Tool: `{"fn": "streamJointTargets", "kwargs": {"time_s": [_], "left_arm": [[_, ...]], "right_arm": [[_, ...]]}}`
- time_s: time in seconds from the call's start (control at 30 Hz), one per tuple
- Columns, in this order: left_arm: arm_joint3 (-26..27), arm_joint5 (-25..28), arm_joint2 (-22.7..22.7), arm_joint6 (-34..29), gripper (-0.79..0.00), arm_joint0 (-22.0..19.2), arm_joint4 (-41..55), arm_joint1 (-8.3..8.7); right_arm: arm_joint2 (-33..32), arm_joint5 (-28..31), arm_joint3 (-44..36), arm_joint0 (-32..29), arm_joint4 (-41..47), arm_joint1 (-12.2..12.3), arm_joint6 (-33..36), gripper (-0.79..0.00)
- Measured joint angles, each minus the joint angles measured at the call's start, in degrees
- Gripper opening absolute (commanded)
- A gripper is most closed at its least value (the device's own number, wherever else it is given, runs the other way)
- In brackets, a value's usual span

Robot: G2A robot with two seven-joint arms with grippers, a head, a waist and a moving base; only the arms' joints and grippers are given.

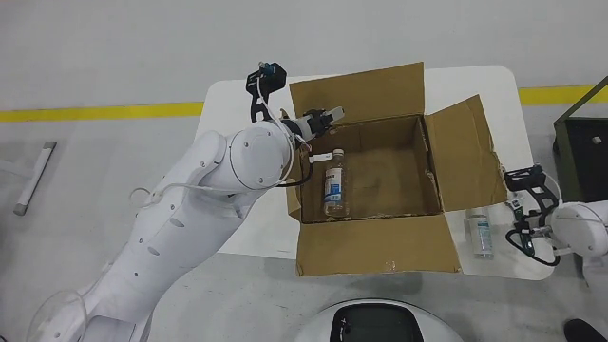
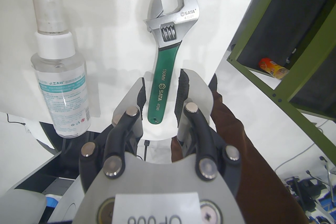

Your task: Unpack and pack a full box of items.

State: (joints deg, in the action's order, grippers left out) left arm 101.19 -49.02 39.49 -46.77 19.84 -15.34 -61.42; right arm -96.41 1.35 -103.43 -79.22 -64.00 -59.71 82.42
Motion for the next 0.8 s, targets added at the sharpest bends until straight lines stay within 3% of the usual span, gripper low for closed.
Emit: {"fn": "streamJointTargets", "kwargs": {"time_s": [0.5,0.8], "left_arm": [[0.00,0.00,0.00,0.00,0.000,0.00,0.00,0.00],[0.00,0.00,0.00,0.00,0.000,0.00,0.00,0.00]], "right_arm": [[0.87,-0.06,1.87,1.03,-0.05,0.29,-0.27,-0.542],[1.82,0.06,2.89,2.03,0.02,0.44,-0.09,-0.533]]}}
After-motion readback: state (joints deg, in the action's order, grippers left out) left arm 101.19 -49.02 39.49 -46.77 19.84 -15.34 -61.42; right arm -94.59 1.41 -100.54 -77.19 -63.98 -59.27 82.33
